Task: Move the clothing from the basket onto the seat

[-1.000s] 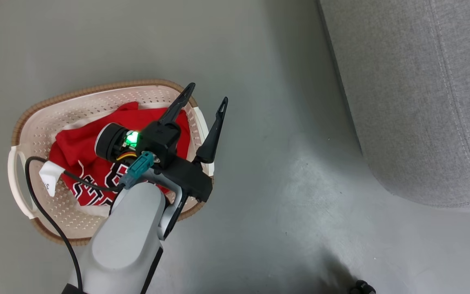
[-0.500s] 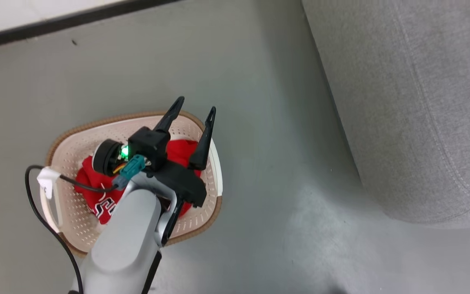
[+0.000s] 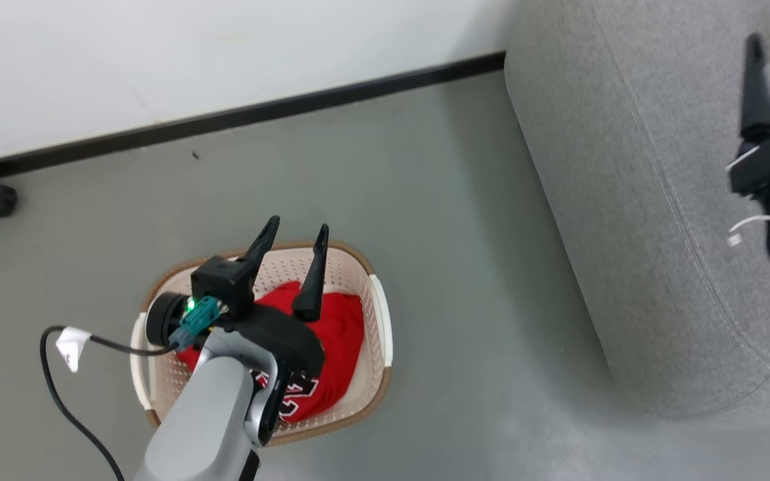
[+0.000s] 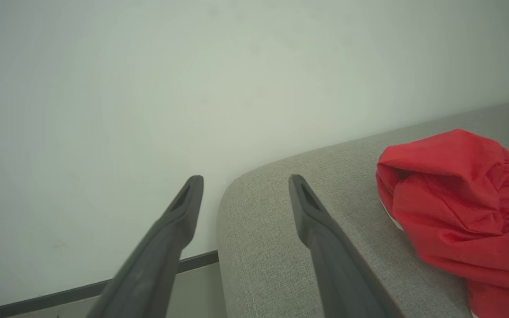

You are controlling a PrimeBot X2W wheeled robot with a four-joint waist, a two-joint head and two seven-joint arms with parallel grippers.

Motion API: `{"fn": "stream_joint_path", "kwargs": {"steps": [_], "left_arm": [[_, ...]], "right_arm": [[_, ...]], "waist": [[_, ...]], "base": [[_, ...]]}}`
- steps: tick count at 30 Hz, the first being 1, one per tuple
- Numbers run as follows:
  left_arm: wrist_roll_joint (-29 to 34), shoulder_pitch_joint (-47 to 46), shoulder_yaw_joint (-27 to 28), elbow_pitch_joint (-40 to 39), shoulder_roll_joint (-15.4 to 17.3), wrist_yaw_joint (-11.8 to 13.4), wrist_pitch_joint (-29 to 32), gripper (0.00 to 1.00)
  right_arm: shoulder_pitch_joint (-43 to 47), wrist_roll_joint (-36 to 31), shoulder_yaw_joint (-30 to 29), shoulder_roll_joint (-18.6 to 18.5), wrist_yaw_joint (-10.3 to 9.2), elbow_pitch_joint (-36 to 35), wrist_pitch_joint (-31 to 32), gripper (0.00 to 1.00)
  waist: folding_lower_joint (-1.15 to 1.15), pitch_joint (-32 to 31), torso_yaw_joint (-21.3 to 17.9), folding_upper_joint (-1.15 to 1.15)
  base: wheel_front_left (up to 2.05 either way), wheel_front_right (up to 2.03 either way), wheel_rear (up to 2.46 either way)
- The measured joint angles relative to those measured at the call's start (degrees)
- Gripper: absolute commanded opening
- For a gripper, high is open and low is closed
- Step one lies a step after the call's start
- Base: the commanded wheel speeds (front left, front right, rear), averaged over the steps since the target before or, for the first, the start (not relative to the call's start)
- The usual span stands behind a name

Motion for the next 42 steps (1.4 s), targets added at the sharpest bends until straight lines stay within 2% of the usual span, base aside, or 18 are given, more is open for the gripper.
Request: {"fn": "stream_joint_path", "kwargs": {"steps": [5, 14, 26, 37, 42], "left_arm": [[-0.6, 1.6, 1.7, 0.2, -0.1, 1.2, 0.0, 1.00], [-0.6, 4.6, 4.3, 0.2, -0.2, 3.2, 0.0, 1.00], [-0.5, 10.5, 8.2, -0.3, 2.2, 6.0, 0.0, 1.00], [0.4, 17.9, 9.7, -2.2, 4.8, 6.3, 0.0, 1.00], [1.7, 20.6, 10.5, -3.7, 5.0, 6.7, 0.0, 1.00]], "right_arm": [[4.5, 0.0, 4.1, 2.0, 0.01, -5.2, 0.0, 1.00], [12.4, 0.8, 7.6, 2.3, 0.01, -11.4, 0.0, 1.00], [22.0, 1.5, 8.7, 4.8, 0.01, -16.8, 0.0, 1.00], [29.8, 1.2, 7.9, 6.7, -0.11, -19.7, 0.0, 1.00], [31.9, 0.2, 7.8, 6.8, -1.16, -21.2, 0.0, 1.00]], "waist": [[0.00, -3.4, 1.6, 0.00], [0.00, -8.3, 5.2, 0.00], [0.00, -13.7, 9.5, 0.00], [0.01, -17.4, 11.4, 0.00], [0.01, -18.0, 11.0, 0.00]], "base": [[0.00, 0.00, 0.00], [0.00, 0.00, 0.00], [0.00, 0.00, 0.00], [0.00, 0.00, 0.00], [0.00, 0.00, 0.00]]}}
